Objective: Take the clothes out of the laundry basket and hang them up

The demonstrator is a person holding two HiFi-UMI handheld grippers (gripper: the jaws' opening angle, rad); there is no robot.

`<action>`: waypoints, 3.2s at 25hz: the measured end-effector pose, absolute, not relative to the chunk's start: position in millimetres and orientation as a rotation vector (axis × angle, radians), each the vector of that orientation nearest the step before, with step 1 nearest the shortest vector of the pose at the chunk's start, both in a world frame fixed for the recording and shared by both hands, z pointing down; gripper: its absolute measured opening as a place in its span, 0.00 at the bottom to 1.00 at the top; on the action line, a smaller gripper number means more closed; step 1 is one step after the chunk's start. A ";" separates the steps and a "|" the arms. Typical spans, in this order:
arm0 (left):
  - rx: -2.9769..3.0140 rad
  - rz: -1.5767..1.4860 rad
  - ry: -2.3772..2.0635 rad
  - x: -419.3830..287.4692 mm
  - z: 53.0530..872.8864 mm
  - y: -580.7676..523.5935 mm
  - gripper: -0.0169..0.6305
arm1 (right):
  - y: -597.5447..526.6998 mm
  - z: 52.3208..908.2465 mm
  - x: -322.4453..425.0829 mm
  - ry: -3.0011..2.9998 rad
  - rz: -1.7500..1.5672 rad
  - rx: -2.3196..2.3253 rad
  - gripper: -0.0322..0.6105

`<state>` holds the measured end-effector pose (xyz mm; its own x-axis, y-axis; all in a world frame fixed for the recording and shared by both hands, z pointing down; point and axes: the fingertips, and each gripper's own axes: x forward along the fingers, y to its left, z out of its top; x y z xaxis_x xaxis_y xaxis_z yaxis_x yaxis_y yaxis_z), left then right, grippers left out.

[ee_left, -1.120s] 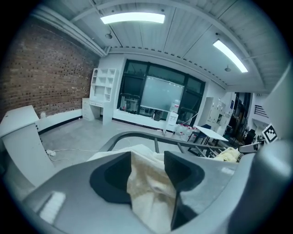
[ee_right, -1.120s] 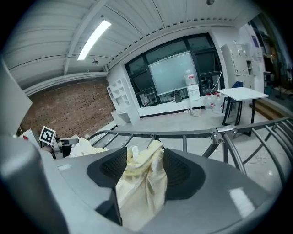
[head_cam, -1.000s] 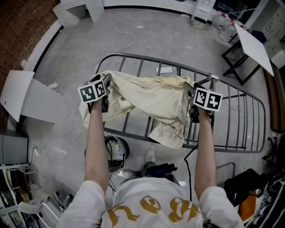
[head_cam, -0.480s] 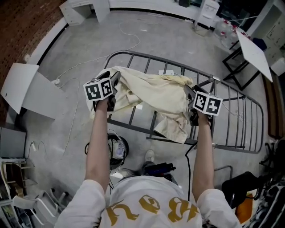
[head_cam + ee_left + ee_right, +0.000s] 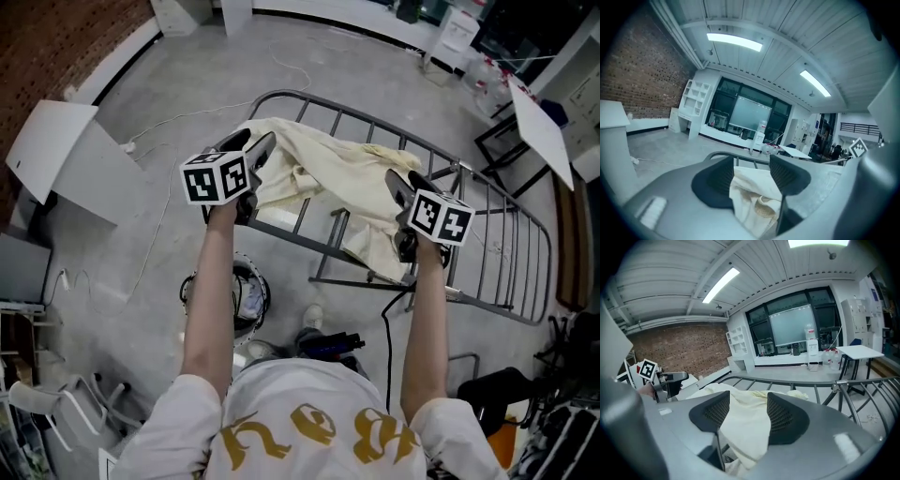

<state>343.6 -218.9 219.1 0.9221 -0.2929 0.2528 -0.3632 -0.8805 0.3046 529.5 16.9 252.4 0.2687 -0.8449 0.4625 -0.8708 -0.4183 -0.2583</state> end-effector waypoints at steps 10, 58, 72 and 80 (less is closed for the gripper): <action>2.716 0.216 -0.646 221.6 207.2 -224.3 0.41 | -34.4 235.6 417.8 -1.894 0.788 2.276 0.47; 1.860 0.411 -1.186 -138.4 553.9 -132.4 0.38 | -135.9 568.2 -4.1 -2.094 0.859 0.969 0.47; 1.687 0.692 -1.134 -132.2 703.1 -94.3 0.39 | -105.3 681.9 -9.5 -1.965 0.920 0.754 0.46; 1.615 0.715 -1.083 -113.8 776.7 -85.4 0.39 | -108.3 749.9 -9.4 -1.903 0.966 0.682 0.44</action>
<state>-113.8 -85.4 776.7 0.4192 -0.3002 0.8568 -0.9059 -0.0758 0.4166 -9.4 -108.3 749.9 -0.4703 -0.0807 0.8788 -0.7569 0.5489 -0.3547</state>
